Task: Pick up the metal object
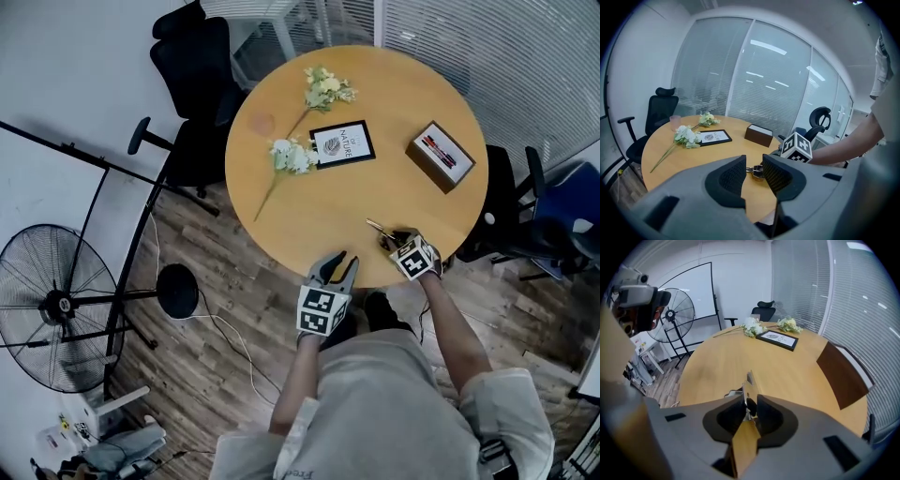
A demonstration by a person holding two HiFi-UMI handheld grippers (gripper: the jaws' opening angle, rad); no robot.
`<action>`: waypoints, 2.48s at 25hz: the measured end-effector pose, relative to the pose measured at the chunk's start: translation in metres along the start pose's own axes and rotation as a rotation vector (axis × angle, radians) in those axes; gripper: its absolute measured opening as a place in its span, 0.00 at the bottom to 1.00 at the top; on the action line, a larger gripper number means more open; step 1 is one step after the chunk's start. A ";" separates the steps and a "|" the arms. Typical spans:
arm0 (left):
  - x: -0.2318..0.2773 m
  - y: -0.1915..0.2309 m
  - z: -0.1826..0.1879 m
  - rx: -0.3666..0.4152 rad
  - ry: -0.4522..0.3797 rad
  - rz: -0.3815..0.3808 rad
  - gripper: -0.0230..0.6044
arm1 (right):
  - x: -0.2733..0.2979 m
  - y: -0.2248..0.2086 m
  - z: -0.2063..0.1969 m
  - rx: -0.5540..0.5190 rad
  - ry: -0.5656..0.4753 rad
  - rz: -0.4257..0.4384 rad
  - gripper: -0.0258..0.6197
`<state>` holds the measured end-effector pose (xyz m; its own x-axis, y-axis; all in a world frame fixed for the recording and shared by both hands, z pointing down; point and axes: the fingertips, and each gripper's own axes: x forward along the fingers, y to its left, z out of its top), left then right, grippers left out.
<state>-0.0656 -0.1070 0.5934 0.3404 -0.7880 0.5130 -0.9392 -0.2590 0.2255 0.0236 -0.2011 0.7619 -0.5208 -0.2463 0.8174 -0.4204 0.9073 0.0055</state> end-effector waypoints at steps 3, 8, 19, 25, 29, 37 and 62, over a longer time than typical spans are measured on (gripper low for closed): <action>0.005 -0.004 0.003 0.009 0.001 -0.024 0.20 | -0.004 0.002 -0.005 0.064 -0.009 0.004 0.13; 0.013 -0.007 0.006 0.019 0.007 -0.054 0.20 | -0.010 0.004 -0.008 0.154 -0.031 0.010 0.04; 0.032 -0.007 0.015 0.039 0.018 -0.103 0.20 | -0.026 -0.005 -0.005 0.351 -0.121 -0.019 0.04; 0.043 0.001 0.024 0.039 0.014 -0.113 0.20 | -0.045 -0.016 0.010 0.470 -0.218 -0.071 0.04; 0.049 0.003 0.030 0.036 0.007 -0.124 0.20 | -0.059 -0.017 0.024 0.525 -0.290 -0.085 0.04; 0.057 0.012 0.040 0.046 0.000 -0.141 0.20 | -0.093 -0.028 0.054 0.527 -0.408 -0.141 0.04; 0.076 0.013 0.059 0.025 -0.038 -0.180 0.20 | -0.137 -0.031 0.060 0.718 -0.649 -0.180 0.04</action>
<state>-0.0546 -0.2032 0.5869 0.5012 -0.7485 0.4342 -0.8645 -0.4109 0.2896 0.0632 -0.2161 0.6155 -0.6213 -0.6949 0.3621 -0.7731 0.4682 -0.4280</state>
